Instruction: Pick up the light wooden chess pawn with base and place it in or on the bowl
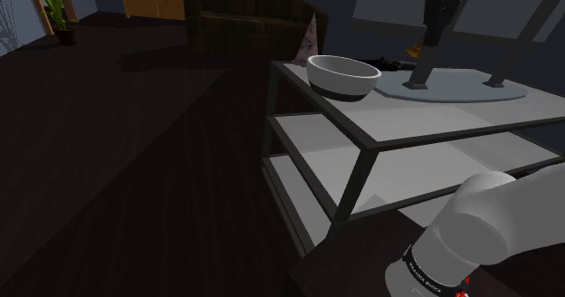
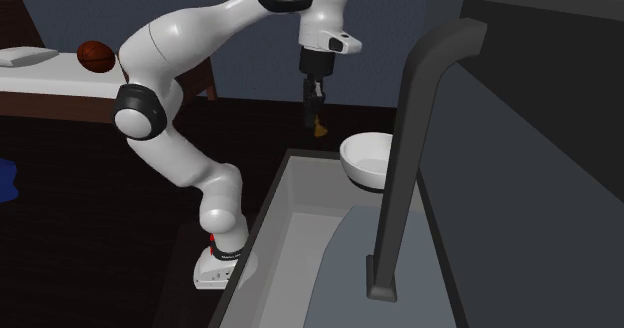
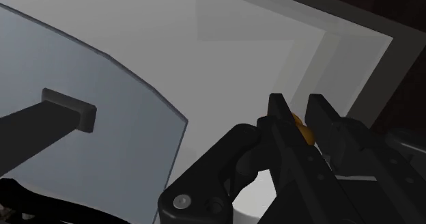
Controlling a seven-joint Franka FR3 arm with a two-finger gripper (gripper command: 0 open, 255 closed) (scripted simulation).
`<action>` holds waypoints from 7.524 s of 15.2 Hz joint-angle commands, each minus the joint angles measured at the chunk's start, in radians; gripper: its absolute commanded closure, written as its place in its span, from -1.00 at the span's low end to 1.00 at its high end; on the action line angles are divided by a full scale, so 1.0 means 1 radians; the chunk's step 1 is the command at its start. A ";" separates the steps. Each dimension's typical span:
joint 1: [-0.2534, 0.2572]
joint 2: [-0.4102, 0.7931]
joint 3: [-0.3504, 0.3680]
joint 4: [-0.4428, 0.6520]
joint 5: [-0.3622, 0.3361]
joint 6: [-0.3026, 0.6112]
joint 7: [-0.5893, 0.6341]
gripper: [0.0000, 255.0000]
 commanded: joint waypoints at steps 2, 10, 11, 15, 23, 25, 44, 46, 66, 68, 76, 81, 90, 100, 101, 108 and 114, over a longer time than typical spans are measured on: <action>0.005 0.108 0.001 0.083 0.013 0.024 0.009 1.00; 0.017 0.426 0.002 0.396 0.048 0.026 0.026 1.00; 0.017 0.472 0.001 0.449 0.053 0.018 0.026 1.00; 0.020 0.558 0.000 0.524 0.064 0.030 0.032 1.00; 0.026 0.469 0.001 0.294 0.059 0.170 0.047 1.00; 0.027 0.452 0.001 0.245 0.059 0.202 0.050 1.00; 0.032 0.472 -0.003 0.283 0.060 0.184 0.051 -1.00; 0.032 0.525 -0.004 0.411 0.063 0.108 0.045 -1.00; -0.012 0.241 -0.024 -0.005 0.249 0.285 -0.083 -1.00; -0.026 0.202 -0.021 -0.113 0.239 0.392 -0.064 -1.00; -0.058 0.141 -0.010 -0.359 0.226 0.648 -0.028 -1.00; -0.056 0.136 -0.007 -0.412 0.227 0.696 -0.028 -1.00; -0.053 0.124 -0.003 -0.406 0.226 0.680 -0.019 1.00; -0.082 -0.070 0.011 -0.550 0.229 0.854 0.033 -1.00; -0.113 -0.186 0.031 -0.662 0.235 0.963 0.097 -1.00; -0.111 -0.156 0.040 -0.732 0.245 1.063 0.092 -1.00; -0.110 -0.153 0.041 -0.737 0.246 1.072 0.091 -1.00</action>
